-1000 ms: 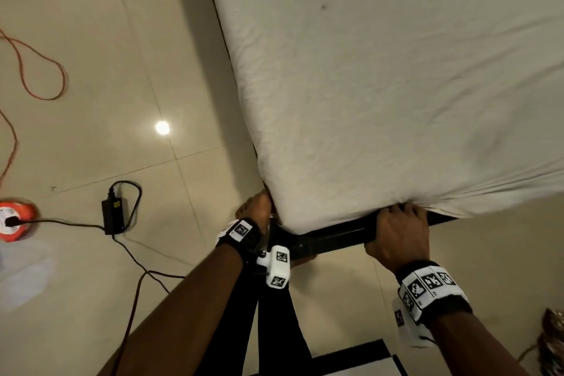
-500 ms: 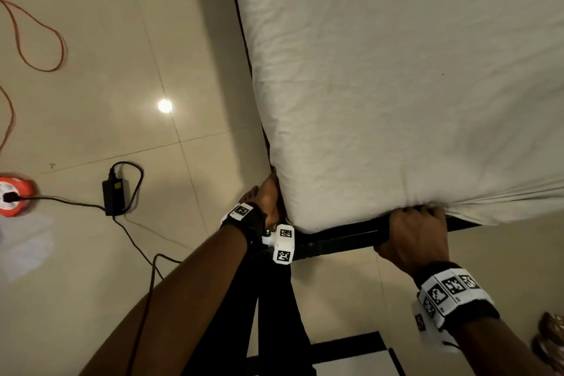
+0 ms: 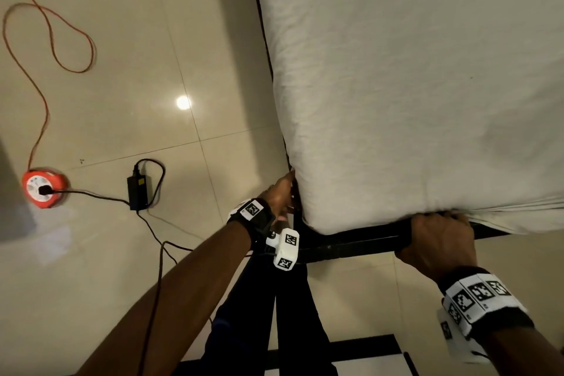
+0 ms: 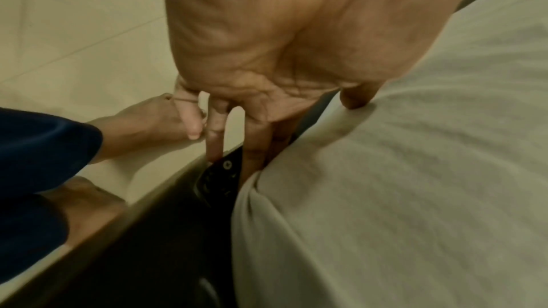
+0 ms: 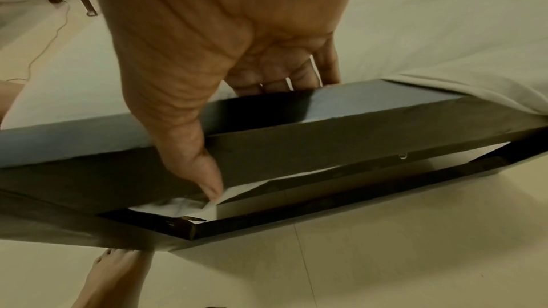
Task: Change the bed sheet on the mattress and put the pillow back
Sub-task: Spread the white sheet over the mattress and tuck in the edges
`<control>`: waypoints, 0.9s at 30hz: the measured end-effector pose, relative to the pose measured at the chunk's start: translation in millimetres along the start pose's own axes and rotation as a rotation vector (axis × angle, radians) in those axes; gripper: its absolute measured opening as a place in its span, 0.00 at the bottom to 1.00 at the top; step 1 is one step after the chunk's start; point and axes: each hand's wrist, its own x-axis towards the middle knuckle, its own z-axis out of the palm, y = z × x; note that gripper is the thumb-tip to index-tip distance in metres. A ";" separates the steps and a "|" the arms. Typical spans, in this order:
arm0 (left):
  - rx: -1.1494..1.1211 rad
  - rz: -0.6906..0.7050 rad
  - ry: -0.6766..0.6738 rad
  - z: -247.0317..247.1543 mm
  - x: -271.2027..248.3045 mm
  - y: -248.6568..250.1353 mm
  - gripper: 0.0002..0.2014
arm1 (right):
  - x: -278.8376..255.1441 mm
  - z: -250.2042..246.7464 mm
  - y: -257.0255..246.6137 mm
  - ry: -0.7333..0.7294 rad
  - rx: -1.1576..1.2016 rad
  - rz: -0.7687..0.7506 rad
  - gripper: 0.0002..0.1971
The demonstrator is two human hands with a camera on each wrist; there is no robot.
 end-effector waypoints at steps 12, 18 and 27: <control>-0.207 0.097 -0.057 -1.7 15.5 8.6 0.21 | -4.1 6.8 -3.1 -0.090 -0.171 0.084 0.23; -0.221 0.028 -0.184 -1.3 -2.0 -0.1 0.29 | 4.0 -13.8 12.1 -0.148 -0.036 -0.021 0.20; 0.594 0.196 0.191 21.2 -68.6 7.2 0.20 | -31.5 -17.9 48.7 0.037 0.275 0.015 0.17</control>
